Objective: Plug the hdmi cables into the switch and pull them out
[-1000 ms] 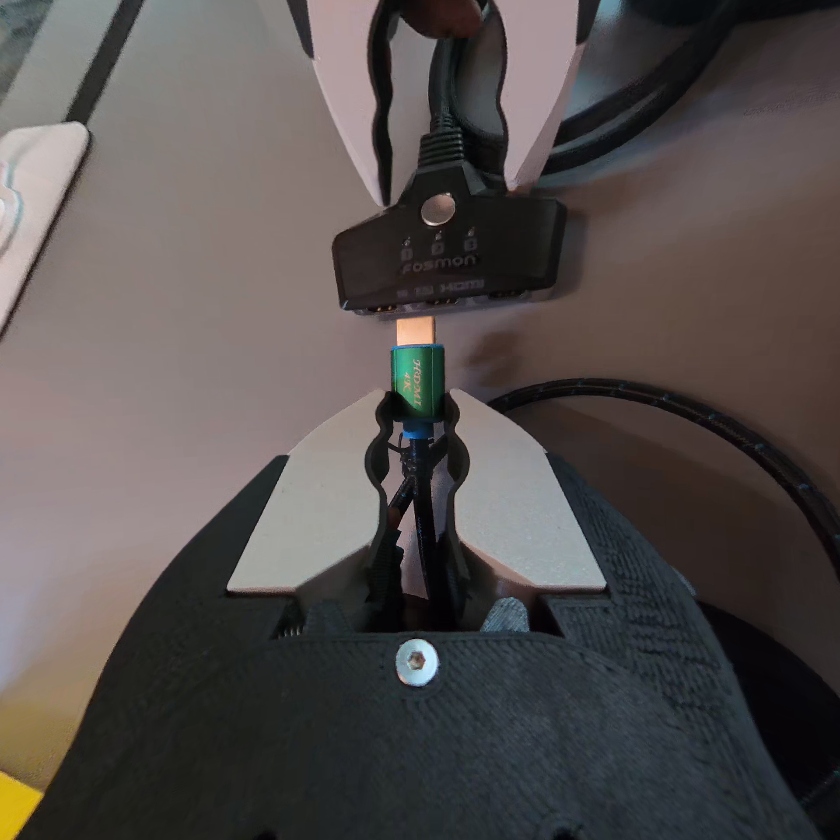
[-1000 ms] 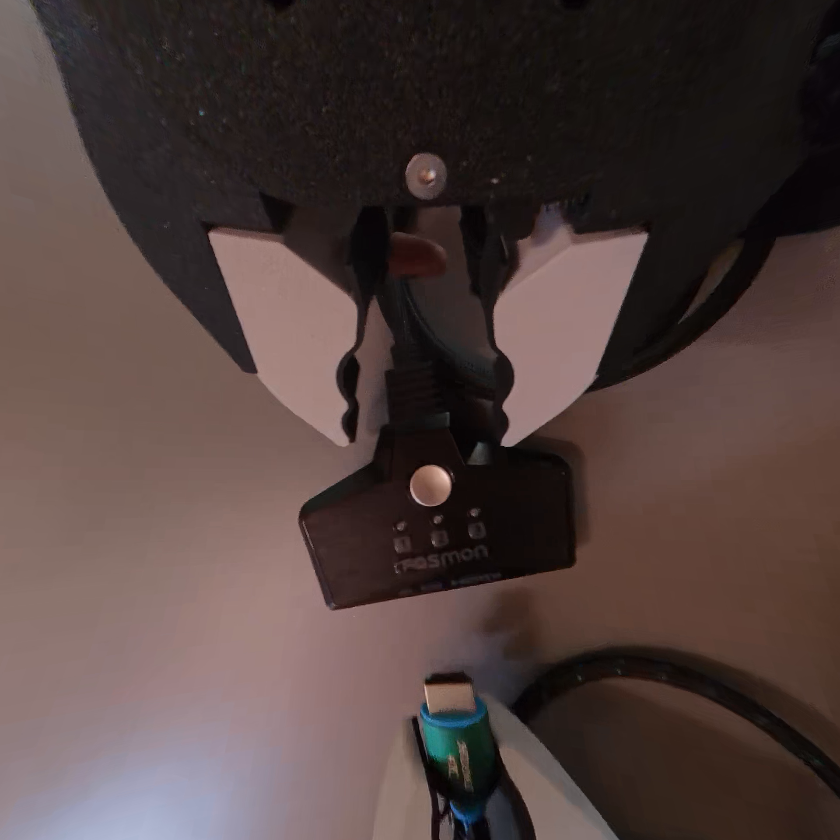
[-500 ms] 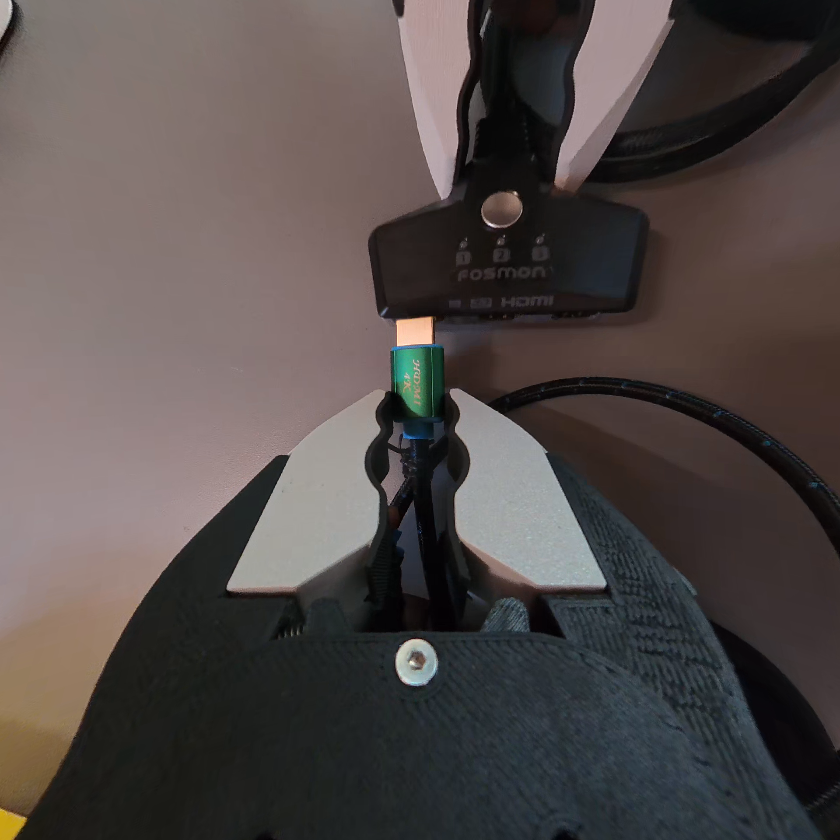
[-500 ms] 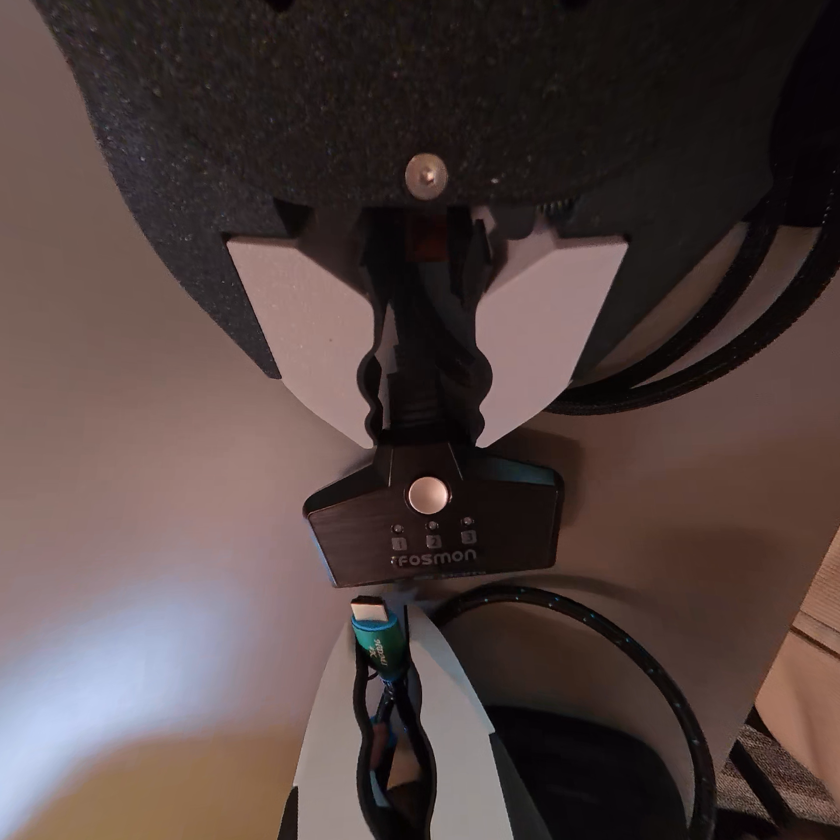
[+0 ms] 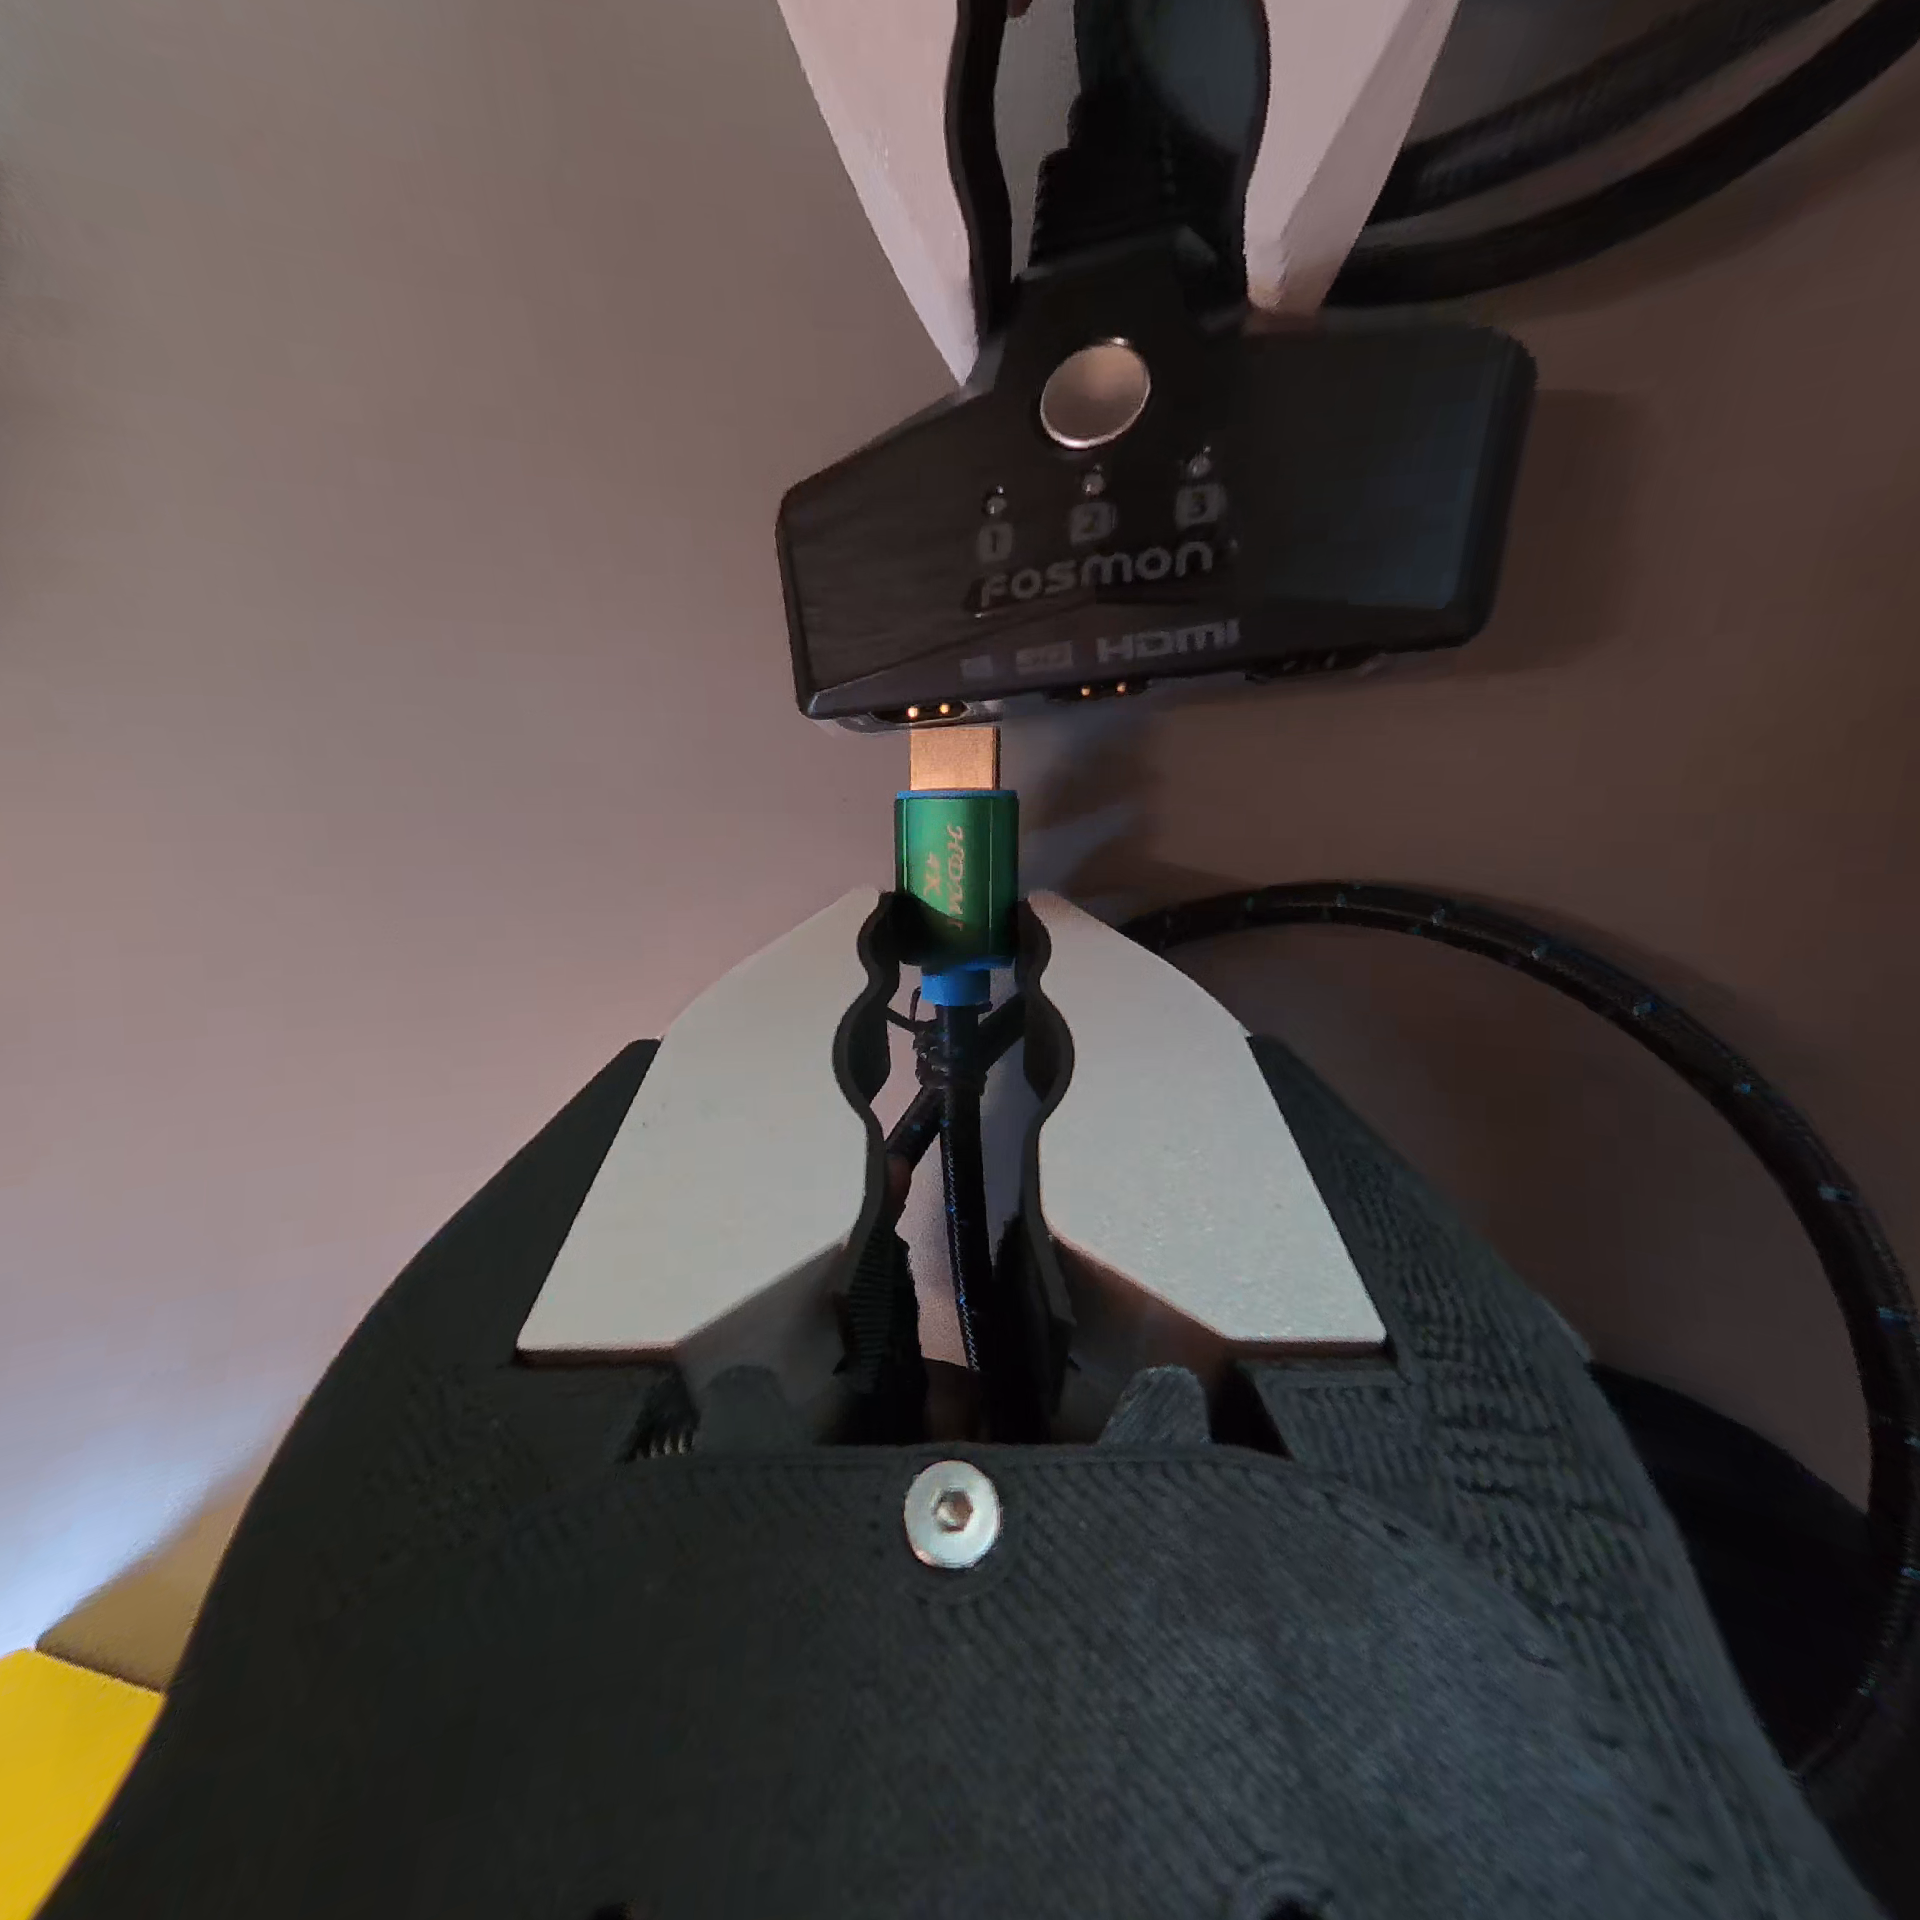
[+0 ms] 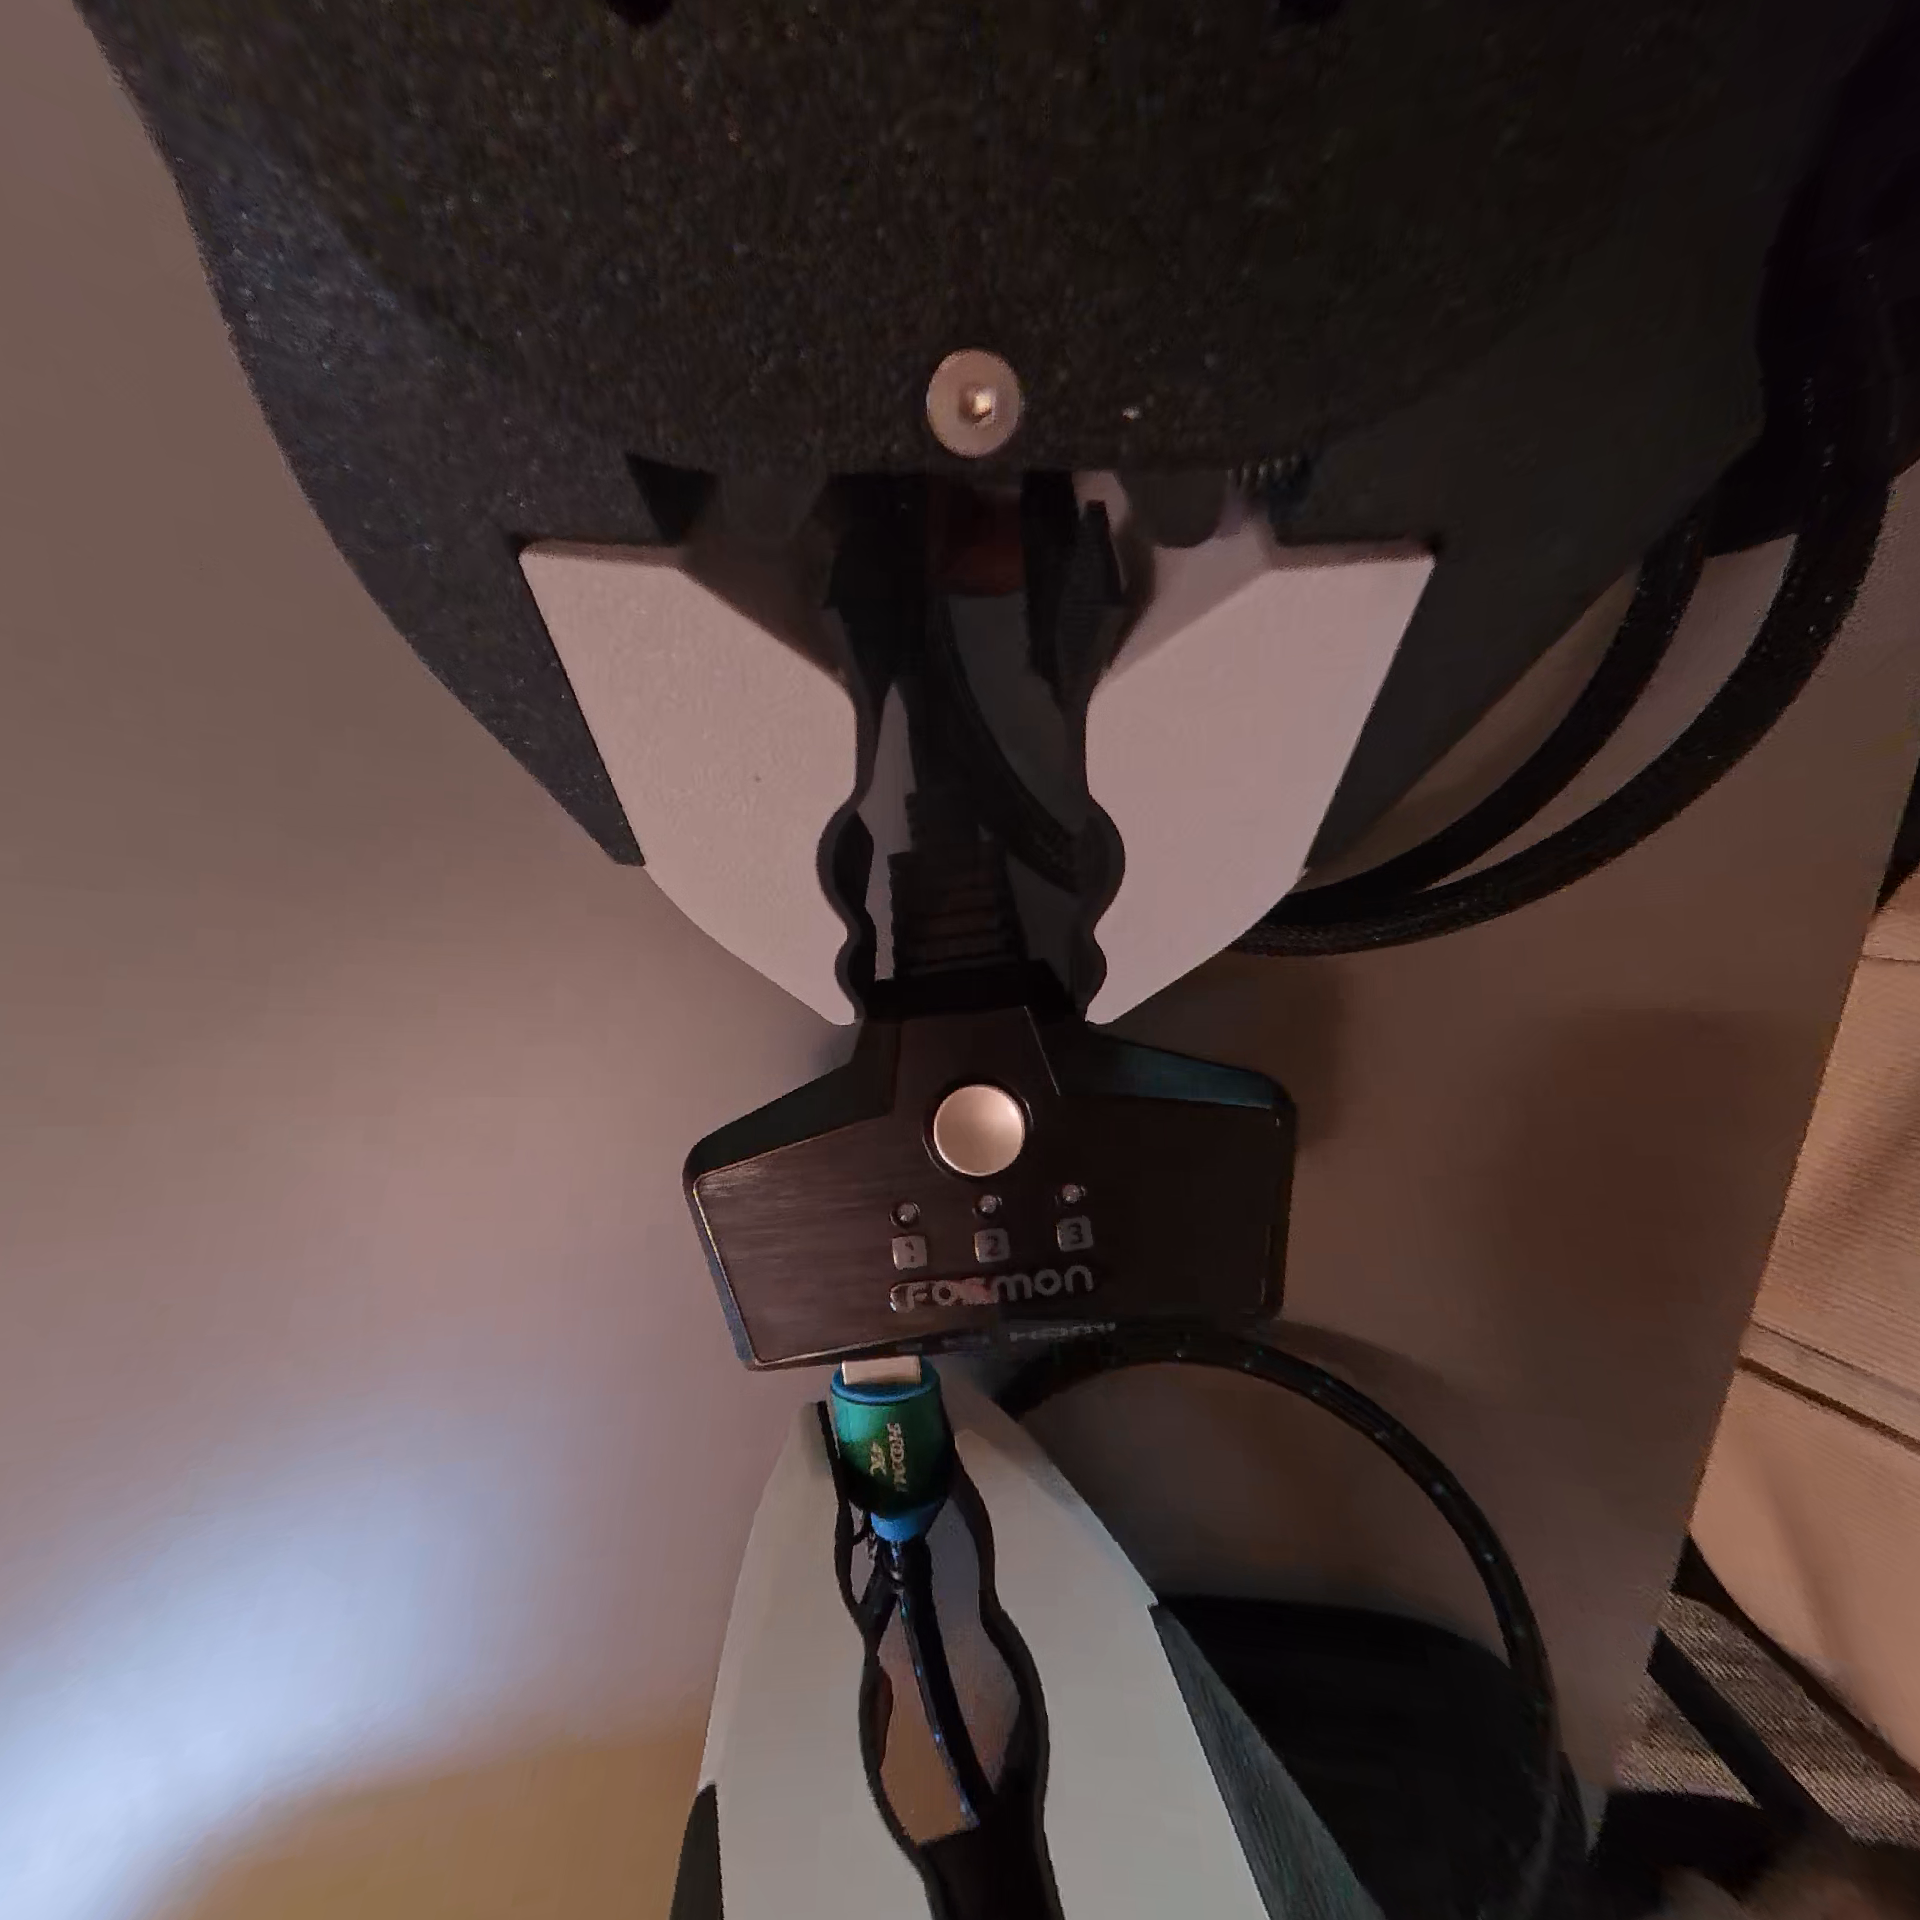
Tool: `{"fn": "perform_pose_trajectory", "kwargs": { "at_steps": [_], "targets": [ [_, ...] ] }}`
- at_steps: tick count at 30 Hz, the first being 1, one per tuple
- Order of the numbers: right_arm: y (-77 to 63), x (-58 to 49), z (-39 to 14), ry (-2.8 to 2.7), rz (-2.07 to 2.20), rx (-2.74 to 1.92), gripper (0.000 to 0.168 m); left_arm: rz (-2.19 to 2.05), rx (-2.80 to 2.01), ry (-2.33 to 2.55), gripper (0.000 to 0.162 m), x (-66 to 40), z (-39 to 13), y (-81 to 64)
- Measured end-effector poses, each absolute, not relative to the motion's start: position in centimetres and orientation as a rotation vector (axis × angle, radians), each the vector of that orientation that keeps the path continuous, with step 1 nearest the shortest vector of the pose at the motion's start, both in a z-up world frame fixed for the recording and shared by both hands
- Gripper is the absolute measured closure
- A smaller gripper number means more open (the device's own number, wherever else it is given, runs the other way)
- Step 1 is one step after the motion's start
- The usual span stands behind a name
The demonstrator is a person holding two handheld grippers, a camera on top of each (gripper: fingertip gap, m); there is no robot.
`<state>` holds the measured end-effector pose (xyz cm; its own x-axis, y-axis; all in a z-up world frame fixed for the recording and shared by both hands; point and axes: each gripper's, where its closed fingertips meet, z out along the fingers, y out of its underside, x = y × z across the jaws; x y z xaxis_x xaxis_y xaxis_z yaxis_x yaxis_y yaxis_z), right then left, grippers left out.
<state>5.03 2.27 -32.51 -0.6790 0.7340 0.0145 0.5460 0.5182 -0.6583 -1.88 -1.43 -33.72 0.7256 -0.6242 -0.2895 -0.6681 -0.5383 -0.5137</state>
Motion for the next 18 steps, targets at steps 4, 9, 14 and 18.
{"fn": "perform_pose_trajectory", "kwargs": {
  "at_steps": [4, 9, 14, 18],
  "targets": [
    [2.53, 5.38, -33.01, -2.491, 0.906, -1.107, 0.132, 0.092, -2.354, 1.013, 0.141, -2.15, -33.71, -1.12],
    [2.63, 5.12, -32.89, -2.450, 0.934, -1.115, 0.132, 0.128, -2.403, 1.040, 0.141, -2.28, -33.77, -0.88],
    [2.78, 5.07, -33.32, -2.446, 0.896, -1.124, 0.132, 0.174, -2.449, 1.057, 0.141, -2.34, -33.98, -0.77],
    [2.76, 4.92, -33.37, -2.430, 0.911, -1.124, 0.132, 0.292, -2.490, 1.109, 0.141, -2.74, -34.09, -0.60]
  ]
}}
